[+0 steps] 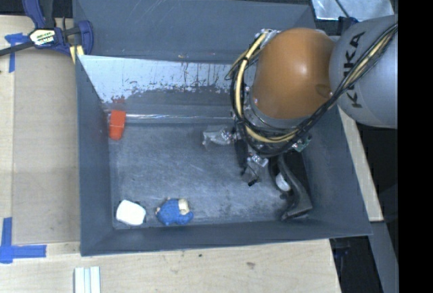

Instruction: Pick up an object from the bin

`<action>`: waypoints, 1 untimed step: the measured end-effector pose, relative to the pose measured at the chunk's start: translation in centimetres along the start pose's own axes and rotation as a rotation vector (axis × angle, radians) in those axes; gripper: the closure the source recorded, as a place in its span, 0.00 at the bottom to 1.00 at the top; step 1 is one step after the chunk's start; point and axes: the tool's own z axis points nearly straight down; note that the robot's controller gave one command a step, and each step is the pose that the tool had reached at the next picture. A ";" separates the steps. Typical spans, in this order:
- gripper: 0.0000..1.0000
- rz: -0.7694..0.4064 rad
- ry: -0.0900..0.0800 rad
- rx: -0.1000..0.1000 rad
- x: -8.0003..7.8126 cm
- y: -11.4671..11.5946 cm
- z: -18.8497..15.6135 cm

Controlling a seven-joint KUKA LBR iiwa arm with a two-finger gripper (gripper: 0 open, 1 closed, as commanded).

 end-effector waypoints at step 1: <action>0.00 -0.011 -0.008 0.004 -5.8 -4.8 1.3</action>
Offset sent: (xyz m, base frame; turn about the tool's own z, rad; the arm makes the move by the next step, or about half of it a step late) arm 0.0719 0.0071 -0.0135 -0.0143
